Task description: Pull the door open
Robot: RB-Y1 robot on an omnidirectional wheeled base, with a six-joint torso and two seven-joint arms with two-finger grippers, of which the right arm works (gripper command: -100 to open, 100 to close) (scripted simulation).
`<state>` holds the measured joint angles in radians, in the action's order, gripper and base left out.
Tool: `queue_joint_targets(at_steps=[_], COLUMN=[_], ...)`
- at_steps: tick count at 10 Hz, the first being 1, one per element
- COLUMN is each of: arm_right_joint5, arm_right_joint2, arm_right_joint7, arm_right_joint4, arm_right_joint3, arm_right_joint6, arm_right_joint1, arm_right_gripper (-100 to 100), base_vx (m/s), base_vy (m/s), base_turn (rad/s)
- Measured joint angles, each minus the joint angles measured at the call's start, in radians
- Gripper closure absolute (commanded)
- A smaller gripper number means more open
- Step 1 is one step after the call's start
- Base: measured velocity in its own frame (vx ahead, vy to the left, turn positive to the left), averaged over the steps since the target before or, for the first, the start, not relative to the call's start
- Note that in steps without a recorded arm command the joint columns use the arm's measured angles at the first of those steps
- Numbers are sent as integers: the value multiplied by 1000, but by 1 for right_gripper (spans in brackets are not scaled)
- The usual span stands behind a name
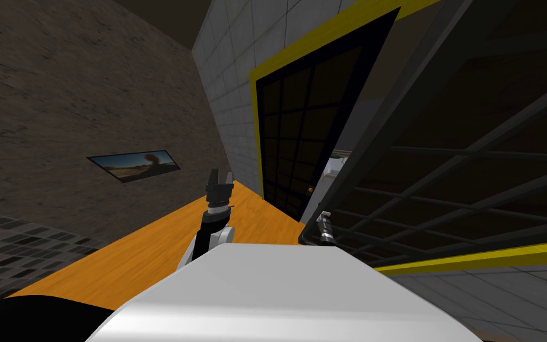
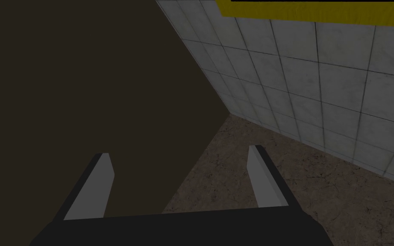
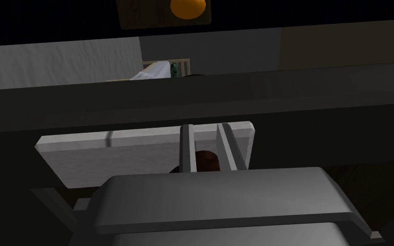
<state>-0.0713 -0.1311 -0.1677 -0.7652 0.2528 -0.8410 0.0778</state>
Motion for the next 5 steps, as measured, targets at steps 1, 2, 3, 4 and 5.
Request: queue_joint_targets(at_steps=[1,2,3,4,5], arm_right_joint5=[-6,-8,-19,-27,-39], arm_right_joint2=[0,-3,-2,-8,-12], arm_right_joint7=[-20,-28,-46,-62,-88], arm_right_joint4=[-24,1,-19,12,12], arm_right_joint3=[-7,-8,-13,-15,-21], arm_right_joint6=[14,2,10,-1,-4], arm_right_joint1=[12,0,10,-9,-10], arm_right_gripper=[100,100,100,100,100], base_vx=[-6,-21,-27,-40,-45], base_vy=[0,-7,-13,-13,-31], base_turn=[-6,48,44,69,75])
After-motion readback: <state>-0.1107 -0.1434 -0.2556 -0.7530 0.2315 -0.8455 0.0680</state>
